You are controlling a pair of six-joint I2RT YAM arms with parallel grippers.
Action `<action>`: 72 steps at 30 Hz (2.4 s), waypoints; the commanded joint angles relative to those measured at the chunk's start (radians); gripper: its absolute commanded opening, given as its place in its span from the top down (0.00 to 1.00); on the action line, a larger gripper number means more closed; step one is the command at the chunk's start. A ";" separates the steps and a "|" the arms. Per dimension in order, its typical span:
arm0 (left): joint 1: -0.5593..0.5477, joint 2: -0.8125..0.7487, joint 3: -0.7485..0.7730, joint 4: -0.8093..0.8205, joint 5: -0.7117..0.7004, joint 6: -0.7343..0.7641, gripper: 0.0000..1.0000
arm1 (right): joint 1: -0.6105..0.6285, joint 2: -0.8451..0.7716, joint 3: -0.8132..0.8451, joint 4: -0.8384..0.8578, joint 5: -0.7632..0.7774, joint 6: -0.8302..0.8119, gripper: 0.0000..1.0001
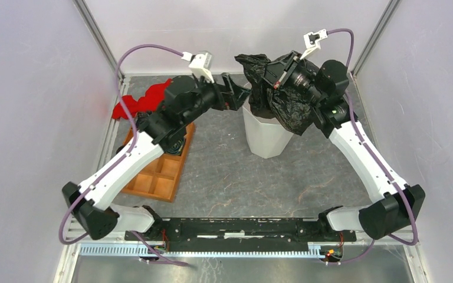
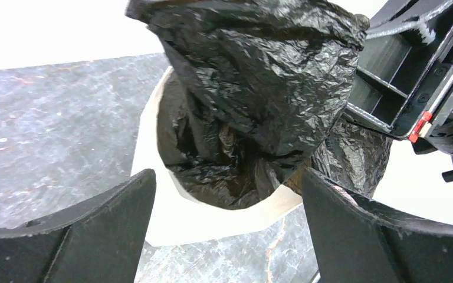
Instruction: Put the trash bags into the trash bin
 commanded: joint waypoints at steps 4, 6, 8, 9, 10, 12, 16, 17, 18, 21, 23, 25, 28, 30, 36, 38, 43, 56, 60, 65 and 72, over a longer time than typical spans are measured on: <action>0.007 -0.081 -0.061 -0.108 -0.063 0.048 0.05 | 0.001 -0.057 0.066 0.016 -0.043 -0.013 1.00; 0.007 -0.128 -0.104 -0.017 0.062 0.061 0.00 | 0.002 -0.067 0.042 0.063 -0.047 0.035 0.99; 0.007 -0.174 -0.143 0.092 0.185 0.068 0.00 | 0.002 -0.071 0.027 0.085 -0.049 0.075 0.99; 0.006 -0.186 -0.152 0.134 0.236 0.069 0.00 | 0.002 -0.073 0.019 0.101 -0.051 0.094 0.99; 0.005 -0.191 -0.155 0.186 0.285 0.066 0.00 | 0.005 -0.075 0.004 0.126 -0.051 0.121 0.99; -0.002 -0.178 -0.140 0.244 0.326 0.043 0.00 | 0.011 -0.086 -0.038 0.178 -0.028 0.181 0.99; -0.044 -0.085 -0.046 0.267 0.348 0.014 0.00 | 0.051 -0.083 -0.043 0.193 0.028 0.204 0.99; -0.059 -0.060 -0.012 0.258 0.314 0.010 0.00 | 0.063 -0.073 -0.031 0.180 0.030 0.201 0.99; -0.069 -0.033 0.008 0.235 0.273 0.002 0.00 | 0.072 -0.067 -0.019 0.176 0.030 0.201 0.99; -0.073 0.040 0.080 0.156 0.221 -0.016 0.00 | 0.091 -0.062 -0.008 0.176 0.051 0.204 0.99; -0.073 0.057 0.081 0.154 0.205 -0.024 0.01 | 0.098 -0.067 -0.006 0.172 0.072 0.205 0.99; -0.073 0.063 0.074 0.153 0.180 -0.026 0.07 | 0.101 -0.071 -0.007 0.172 0.086 0.208 0.99; -0.073 0.070 0.074 0.126 0.143 -0.024 0.20 | 0.104 -0.074 -0.011 0.177 0.092 0.220 0.99; -0.073 0.077 0.079 0.121 0.132 -0.018 0.26 | 0.106 -0.076 -0.017 0.178 0.094 0.224 0.99; -0.073 0.107 0.104 0.103 0.072 -0.027 0.59 | 0.106 -0.093 -0.044 0.185 0.092 0.201 0.98; -0.073 0.115 0.117 0.084 0.044 -0.028 0.74 | 0.105 -0.097 -0.037 0.143 0.085 0.120 0.83; -0.071 0.102 0.095 0.044 -0.059 -0.037 0.98 | 0.094 -0.131 0.044 -0.163 0.116 -0.310 0.30; -0.054 0.027 0.013 0.007 -0.202 -0.046 0.98 | 0.094 -0.399 0.015 -0.563 0.591 -0.839 0.02; -0.051 0.033 0.026 -0.010 -0.196 -0.045 0.98 | 0.092 -0.404 0.009 -0.571 0.731 -0.874 0.02; -0.052 0.027 0.023 -0.006 -0.175 -0.049 0.98 | 0.034 -0.298 0.053 -0.553 0.649 -0.848 0.03; -0.052 0.026 0.031 0.011 -0.100 -0.052 0.98 | -0.011 -0.146 0.071 -0.520 0.383 -0.753 0.42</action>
